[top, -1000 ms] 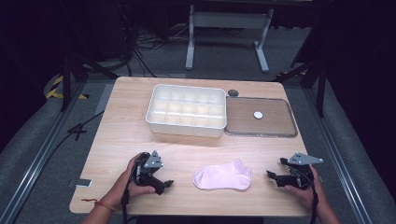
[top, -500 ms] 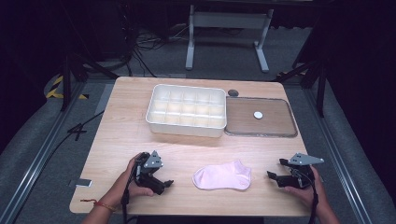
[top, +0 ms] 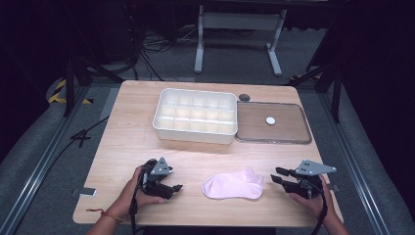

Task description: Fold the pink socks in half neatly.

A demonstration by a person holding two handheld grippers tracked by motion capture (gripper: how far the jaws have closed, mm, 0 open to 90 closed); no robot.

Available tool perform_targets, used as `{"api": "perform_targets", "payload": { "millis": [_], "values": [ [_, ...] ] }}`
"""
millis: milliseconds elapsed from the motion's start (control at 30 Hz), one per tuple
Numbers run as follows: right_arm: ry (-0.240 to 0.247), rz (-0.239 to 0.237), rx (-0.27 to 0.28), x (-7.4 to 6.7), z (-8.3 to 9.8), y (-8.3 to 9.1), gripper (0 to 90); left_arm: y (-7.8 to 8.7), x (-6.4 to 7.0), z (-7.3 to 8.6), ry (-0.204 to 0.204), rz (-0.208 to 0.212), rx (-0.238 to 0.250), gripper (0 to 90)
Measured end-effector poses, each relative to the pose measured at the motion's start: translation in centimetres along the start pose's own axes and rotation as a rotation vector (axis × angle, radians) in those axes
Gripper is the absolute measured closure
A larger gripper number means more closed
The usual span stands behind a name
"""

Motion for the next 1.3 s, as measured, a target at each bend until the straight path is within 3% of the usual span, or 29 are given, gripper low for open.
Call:
{"api": "perform_targets", "payload": {
  "millis": [167,267,367,567,667,767,867,967,1133,1300],
  "values": [
    [0.069,-0.072,0.01,-2.7,-1.6,-0.8,74.8,-0.3,0.4,-1.1,0.002,-0.015,0.016,31.4],
    [0.11,-0.114,-0.003,-4.5,-2.4,-1.6,79.4,-0.6,1.1,-2.2,0.012,-0.002,0.038,38.8],
    [0.179,-0.174,-0.027,-7.3,-3.1,-3.1,84.8,-1.0,1.9,-3.6,0.045,0.033,0.087,42.4],
    [0.248,-0.233,-0.087,-10.5,-2.9,-6.4,89.0,-2.6,3.9,-5.5,0.013,0.069,0.093,41.2],
    [0.236,-0.244,-0.085,-10.9,-2.9,-7.3,89.5,-3.6,4.6,-6.1,0.031,0.093,0.101,40.6],
    [0.235,-0.242,-0.093,-11.1,-2.7,-8.0,89.6,-4.6,5.0,-6.2,0.015,0.089,0.081,40.1],
    [0.241,-0.236,-0.115,-11.2,-2.2,-8.6,89.7,-5.3,5.3,-6.3,0.01,0.076,0.068,38.9],
    [0.243,-0.233,-0.11,-11.4,-2.0,-8.7,89.8,-5.9,5.4,-6.1,-0.025,0.028,0.034,37.1],
    [0.262,-0.213,-0.102,-11.6,-1.9,-8.6,89.9,-6.0,5.3,-5.9,-0.036,0.02,0.035,34.5],
    [0.246,-0.214,-0.107,-11.7,-1.8,-8.5,89.9,-5.9,5.2,-5.8,-0.043,0.023,0.019,35.9]
  ]
}}
Point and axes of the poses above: each handheld gripper's, and its own axes: y roughly backward along the jaws, z roughly out of its underside, x roughly to its right, the point moved 10 cm from there along -y, roughly forward along the jaws, and after that the axes turned 3 degrees about z, right-handed, at the moved point
